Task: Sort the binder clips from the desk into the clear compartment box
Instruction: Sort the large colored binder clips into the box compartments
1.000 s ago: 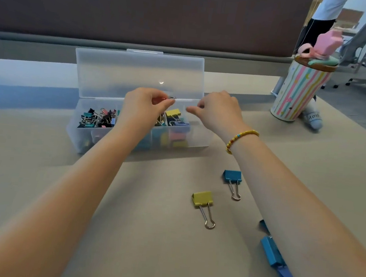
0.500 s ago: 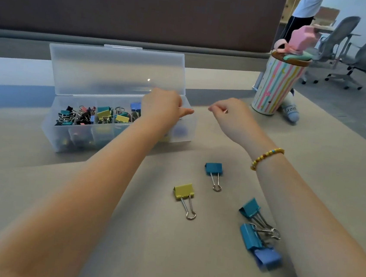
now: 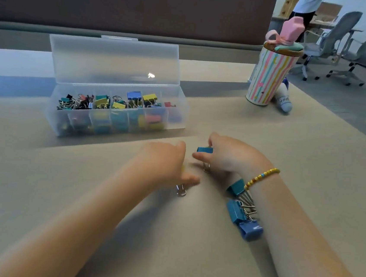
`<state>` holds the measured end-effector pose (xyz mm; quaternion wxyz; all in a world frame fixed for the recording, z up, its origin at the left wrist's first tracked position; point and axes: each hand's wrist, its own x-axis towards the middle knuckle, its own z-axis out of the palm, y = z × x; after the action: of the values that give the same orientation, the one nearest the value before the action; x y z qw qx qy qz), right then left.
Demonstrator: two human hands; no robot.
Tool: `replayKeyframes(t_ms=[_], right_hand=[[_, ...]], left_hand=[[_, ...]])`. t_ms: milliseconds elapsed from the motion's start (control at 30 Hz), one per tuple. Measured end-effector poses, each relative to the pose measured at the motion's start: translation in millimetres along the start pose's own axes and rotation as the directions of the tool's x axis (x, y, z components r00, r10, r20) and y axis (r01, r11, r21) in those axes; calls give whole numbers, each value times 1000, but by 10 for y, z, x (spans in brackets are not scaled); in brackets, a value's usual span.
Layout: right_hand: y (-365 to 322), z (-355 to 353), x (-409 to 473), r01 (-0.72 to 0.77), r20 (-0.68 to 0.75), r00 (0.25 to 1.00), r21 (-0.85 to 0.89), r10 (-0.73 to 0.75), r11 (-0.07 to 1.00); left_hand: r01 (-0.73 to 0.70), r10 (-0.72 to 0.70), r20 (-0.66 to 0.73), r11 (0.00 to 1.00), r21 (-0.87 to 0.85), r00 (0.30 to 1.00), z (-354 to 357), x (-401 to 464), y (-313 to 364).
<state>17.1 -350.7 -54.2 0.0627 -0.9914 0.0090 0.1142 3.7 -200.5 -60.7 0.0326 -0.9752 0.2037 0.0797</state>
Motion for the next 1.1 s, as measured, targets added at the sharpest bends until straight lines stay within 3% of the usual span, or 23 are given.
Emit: replayKeyframes(t_ms=[333,467,600,667,733,800,933,1100], right_hand=[[-96,25,4,11,-71,997,65,-6,998],[-41,13,37,10,-64,998,197,3,980],[7,-71,117,20,-77,997,508,22,861],[1,-151,189,53,-143,989,564,34,824],[-24,-238,267,111,-219,975,667,51,737],[-66,-312,363,160,-269,961,734,66,660],[-143,-411,529,209,-332,940,738,76,642],[-196,-452,719,228,-357,933,680,44,697]], left_hand=[[47,-51,-41,996,-76,998,9,110,-20],[12,-35,-81,963,-269,996,-76,132,-121],[-85,-131,-238,688,-721,962,-361,293,-317],[-141,-264,-333,553,-821,905,-490,518,-440],[-163,-356,-379,509,-845,854,-584,727,-510],[-139,-378,-385,538,-832,842,-599,929,-547],[-67,-228,-290,668,-741,929,-518,1243,-606],[4,-113,-261,923,-384,959,-441,1343,-714]])
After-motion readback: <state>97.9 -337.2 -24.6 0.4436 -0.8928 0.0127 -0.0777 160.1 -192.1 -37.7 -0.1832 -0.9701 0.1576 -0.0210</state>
